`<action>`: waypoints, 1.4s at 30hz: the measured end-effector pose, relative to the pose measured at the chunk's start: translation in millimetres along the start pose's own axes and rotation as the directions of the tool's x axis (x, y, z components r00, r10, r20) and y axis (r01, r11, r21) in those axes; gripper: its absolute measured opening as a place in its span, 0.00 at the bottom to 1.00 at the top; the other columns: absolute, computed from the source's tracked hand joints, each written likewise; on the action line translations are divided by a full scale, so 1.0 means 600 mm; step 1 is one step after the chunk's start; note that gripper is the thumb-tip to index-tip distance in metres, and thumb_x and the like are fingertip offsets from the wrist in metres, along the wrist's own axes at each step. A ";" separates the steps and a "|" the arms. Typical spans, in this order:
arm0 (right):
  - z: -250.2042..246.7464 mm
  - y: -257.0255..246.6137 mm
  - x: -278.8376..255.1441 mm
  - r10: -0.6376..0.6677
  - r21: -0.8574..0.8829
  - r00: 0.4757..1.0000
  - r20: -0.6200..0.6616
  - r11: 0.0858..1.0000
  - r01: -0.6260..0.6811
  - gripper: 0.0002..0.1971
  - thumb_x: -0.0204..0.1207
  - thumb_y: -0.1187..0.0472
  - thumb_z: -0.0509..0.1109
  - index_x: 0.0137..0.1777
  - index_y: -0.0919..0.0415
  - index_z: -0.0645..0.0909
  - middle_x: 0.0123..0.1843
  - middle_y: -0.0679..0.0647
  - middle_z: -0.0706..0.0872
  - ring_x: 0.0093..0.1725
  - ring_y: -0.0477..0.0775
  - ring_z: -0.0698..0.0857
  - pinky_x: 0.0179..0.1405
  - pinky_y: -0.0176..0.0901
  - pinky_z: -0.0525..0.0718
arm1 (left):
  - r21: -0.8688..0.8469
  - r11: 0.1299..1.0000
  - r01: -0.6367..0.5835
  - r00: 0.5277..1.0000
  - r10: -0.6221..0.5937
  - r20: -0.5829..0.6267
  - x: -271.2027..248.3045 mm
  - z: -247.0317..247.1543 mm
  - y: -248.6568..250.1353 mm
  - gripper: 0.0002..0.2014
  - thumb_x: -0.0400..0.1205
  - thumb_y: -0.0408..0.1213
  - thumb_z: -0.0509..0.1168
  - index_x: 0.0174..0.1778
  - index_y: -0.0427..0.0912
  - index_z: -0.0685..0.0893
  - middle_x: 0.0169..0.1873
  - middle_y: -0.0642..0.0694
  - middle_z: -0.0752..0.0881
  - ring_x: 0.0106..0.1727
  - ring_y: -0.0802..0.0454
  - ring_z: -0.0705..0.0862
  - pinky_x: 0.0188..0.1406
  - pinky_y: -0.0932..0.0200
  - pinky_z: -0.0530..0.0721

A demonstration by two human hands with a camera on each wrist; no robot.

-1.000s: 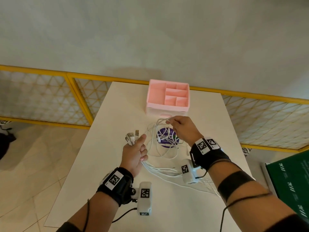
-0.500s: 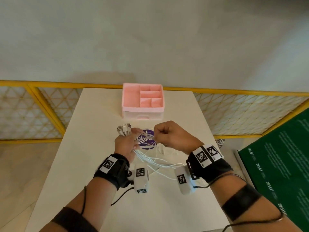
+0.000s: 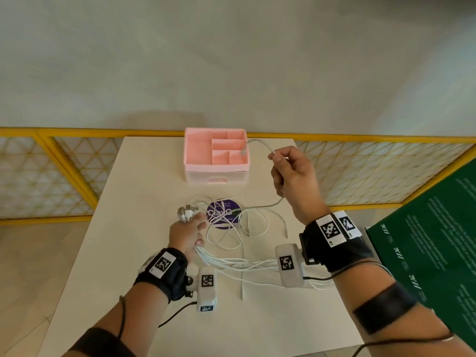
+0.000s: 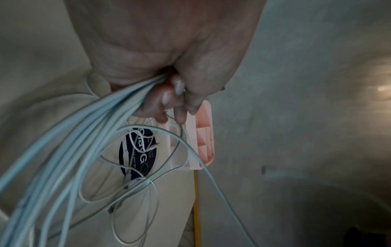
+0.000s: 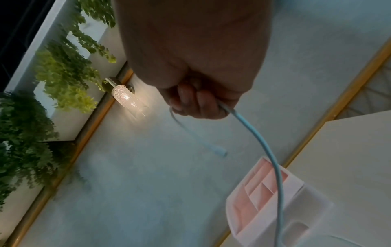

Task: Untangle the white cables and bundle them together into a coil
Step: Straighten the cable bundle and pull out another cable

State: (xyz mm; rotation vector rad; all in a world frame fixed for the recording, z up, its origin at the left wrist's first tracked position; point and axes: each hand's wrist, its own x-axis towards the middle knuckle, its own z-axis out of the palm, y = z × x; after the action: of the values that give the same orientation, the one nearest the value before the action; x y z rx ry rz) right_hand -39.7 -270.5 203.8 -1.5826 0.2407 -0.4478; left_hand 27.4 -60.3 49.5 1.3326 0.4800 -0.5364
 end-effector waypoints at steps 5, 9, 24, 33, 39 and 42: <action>0.029 0.046 -0.014 -0.025 -0.031 0.997 0.068 0.999 0.027 0.05 0.86 0.67 0.64 0.51 0.70 0.78 0.29 0.61 0.70 0.24 0.48 0.66 0.20 0.34 0.66 | -0.274 0.960 0.060 0.985 -0.012 0.172 -0.031 -0.003 0.008 0.13 0.89 0.42 0.63 0.40 0.41 0.81 0.27 0.51 0.76 0.17 0.61 0.64 0.14 0.67 0.63; 0.066 0.108 -0.049 0.016 -0.226 0.971 0.240 0.973 0.040 0.04 0.83 0.62 0.71 0.46 0.57 0.85 0.29 0.48 0.79 0.27 0.44 0.72 0.28 0.34 0.72 | -0.395 0.908 0.140 0.951 -0.013 0.309 -0.054 0.009 0.024 0.18 0.87 0.49 0.62 0.40 0.39 0.81 0.25 0.50 0.76 0.15 0.61 0.64 0.14 0.68 0.63; 0.039 0.188 -0.144 0.303 -0.525 0.817 0.492 0.851 0.001 0.05 0.78 0.55 0.74 0.42 0.52 0.84 0.25 0.43 0.78 0.27 0.43 0.76 0.35 0.40 0.76 | -0.500 0.865 0.026 0.974 0.091 0.208 -0.038 -0.002 0.011 0.20 0.89 0.55 0.57 0.39 0.45 0.79 0.25 0.51 0.79 0.16 0.59 0.66 0.14 0.66 0.63; -0.035 0.236 -0.152 0.387 -0.635 0.836 0.390 0.770 -0.060 0.08 0.76 0.61 0.73 0.37 0.50 0.82 0.29 0.44 0.78 0.30 0.44 0.76 0.34 0.39 0.78 | -0.420 0.900 -0.115 0.990 0.137 0.023 -0.047 0.005 -0.002 0.19 0.88 0.54 0.61 0.34 0.47 0.78 0.20 0.53 0.75 0.22 0.58 0.71 0.19 0.64 0.68; -0.094 0.281 -0.127 0.201 -0.866 0.964 -0.174 0.435 -0.247 0.08 0.75 0.65 0.66 0.46 0.51 0.84 0.49 0.54 0.84 0.51 0.61 0.82 0.51 0.53 0.84 | -0.574 0.816 -0.076 0.995 0.101 0.012 -0.046 -0.013 0.020 0.23 0.87 0.56 0.62 0.29 0.47 0.70 0.21 0.51 0.65 0.21 0.52 0.67 0.29 0.56 0.78; -0.125 0.273 -0.120 0.241 -0.826 0.928 -0.285 0.430 -0.365 0.08 0.80 0.65 0.66 0.48 0.51 0.83 0.48 0.56 0.79 0.52 0.64 0.80 0.51 0.52 0.80 | -0.573 0.818 -0.056 0.991 0.113 0.065 -0.044 -0.024 0.027 0.24 0.87 0.58 0.59 0.29 0.48 0.70 0.19 0.52 0.62 0.17 0.56 0.61 0.16 0.65 0.66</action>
State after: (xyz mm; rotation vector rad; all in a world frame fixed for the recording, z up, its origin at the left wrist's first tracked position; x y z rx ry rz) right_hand -116.8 -319.2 32.4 -2.4598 0.9783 -0.0995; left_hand 16.2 -41.2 75.7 0.7392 0.4528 -0.3389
